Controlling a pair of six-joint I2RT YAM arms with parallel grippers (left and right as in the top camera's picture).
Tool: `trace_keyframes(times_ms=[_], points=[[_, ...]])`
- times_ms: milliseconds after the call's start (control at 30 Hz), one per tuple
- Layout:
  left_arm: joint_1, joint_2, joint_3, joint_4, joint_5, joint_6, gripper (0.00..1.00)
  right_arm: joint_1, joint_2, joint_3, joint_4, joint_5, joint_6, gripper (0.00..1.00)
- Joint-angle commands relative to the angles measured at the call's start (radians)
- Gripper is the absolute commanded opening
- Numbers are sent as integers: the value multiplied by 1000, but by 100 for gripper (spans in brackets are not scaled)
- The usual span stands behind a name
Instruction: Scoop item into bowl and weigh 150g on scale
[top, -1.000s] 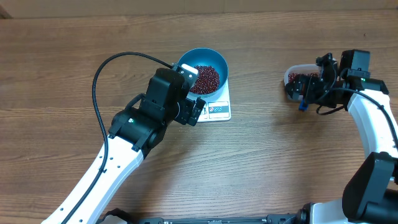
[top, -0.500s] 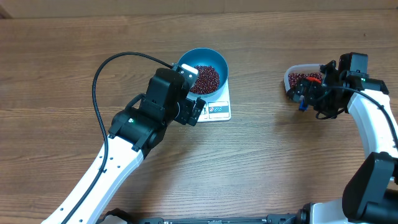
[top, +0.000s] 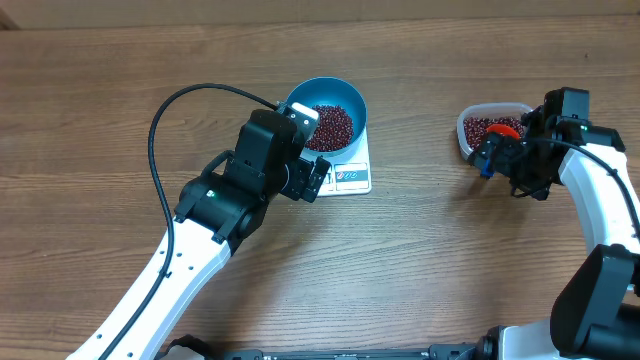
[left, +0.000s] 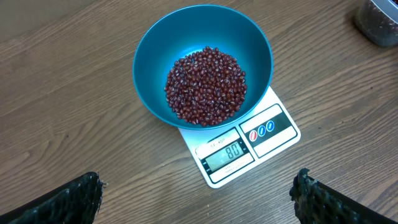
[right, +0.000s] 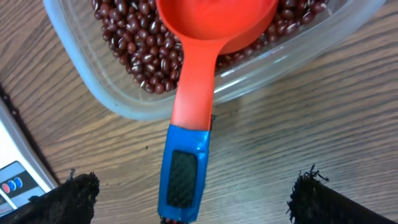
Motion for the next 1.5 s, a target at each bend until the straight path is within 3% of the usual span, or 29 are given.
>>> trace_keyframes(times_ms=[0, 533, 700, 1467], points=[[2, -19, 2, 0, 9, 8, 100, -3, 3, -45, 31, 25, 13, 100], [2, -19, 2, 0, 9, 8, 100, -4, 3, -127, 171, 83, 46, 100], [2, -19, 2, 0, 9, 8, 100, -5, 3, -127, 171, 178, 57, 100], [2, -19, 2, 0, 9, 8, 99, -28, 3, -105, 158, 267, 53, 100]])
